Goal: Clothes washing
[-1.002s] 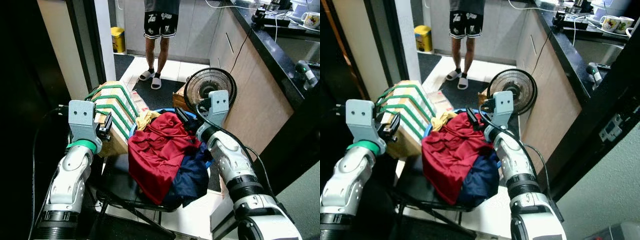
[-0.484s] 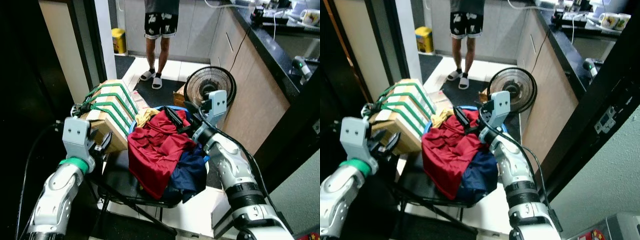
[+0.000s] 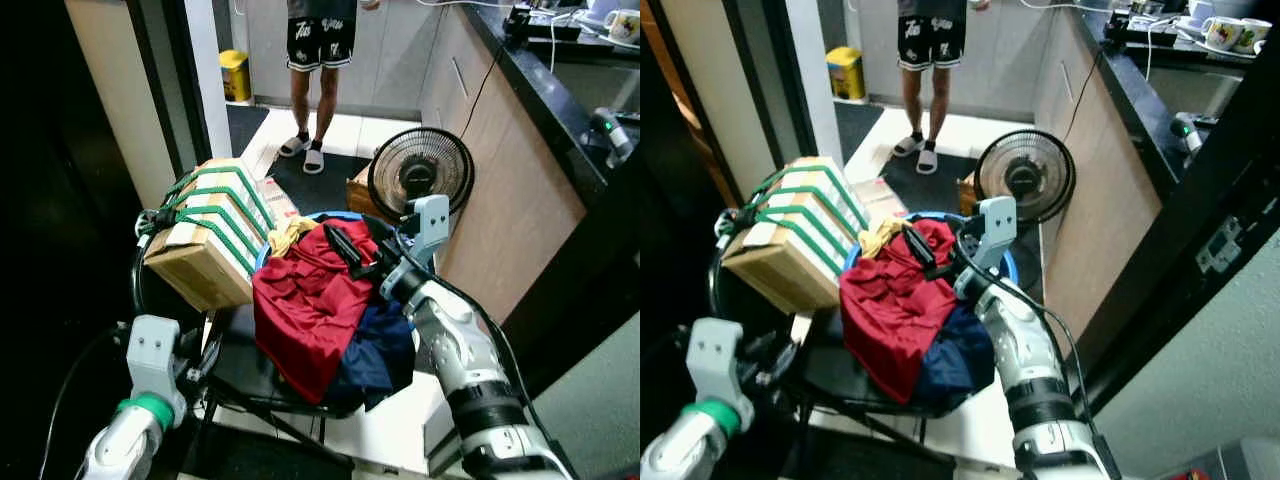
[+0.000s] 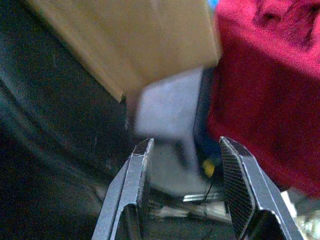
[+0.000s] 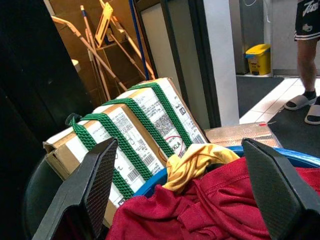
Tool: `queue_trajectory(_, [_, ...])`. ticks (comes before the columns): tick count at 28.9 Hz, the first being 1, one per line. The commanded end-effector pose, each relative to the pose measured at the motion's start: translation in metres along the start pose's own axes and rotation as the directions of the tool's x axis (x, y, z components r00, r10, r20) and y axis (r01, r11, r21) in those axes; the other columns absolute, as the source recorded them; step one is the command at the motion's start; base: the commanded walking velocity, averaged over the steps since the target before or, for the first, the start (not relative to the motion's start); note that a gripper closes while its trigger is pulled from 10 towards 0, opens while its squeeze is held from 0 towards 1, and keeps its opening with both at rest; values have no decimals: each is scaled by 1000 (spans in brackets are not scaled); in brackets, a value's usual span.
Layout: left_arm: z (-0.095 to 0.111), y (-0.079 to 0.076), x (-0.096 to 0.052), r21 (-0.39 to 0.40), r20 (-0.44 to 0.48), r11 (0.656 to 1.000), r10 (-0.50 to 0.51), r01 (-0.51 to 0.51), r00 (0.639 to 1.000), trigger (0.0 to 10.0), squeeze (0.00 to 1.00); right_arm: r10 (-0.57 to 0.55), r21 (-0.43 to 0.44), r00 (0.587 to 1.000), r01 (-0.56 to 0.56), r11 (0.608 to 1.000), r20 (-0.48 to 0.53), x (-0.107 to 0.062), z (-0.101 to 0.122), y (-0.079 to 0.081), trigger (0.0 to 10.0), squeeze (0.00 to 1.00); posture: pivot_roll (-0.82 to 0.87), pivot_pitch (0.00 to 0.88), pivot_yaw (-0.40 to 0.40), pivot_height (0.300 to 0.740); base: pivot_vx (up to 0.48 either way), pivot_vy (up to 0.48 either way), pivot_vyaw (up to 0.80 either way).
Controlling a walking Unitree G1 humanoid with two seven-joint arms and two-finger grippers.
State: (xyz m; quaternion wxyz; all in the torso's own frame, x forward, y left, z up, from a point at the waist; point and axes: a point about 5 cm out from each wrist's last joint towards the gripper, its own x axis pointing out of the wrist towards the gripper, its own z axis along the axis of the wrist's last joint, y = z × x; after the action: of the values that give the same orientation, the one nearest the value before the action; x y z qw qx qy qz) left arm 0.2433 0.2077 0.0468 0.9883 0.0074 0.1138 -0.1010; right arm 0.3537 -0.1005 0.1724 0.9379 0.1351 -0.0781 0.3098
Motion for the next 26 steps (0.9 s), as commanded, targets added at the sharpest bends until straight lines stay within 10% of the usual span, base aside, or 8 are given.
queue_trajectory(1, [-14, -2, 1, 10, -50, 1000, 7, -6, 999, 10000, 0, 4, 20, 1000, -3, 1000, -15, -2, -5, 3, 10000, 1000, 31, 21, -4, 740, 0, 0, 0])
queue_trajectory(26, [15, -45, 18, -40, 129, 930, -358, 366, 925, 10000, 0, -122, -146, 960, 87, 985, -251, -39, -54, -23, 10000, 1000, 20, 33, -6, 740, 0, 0, 0])
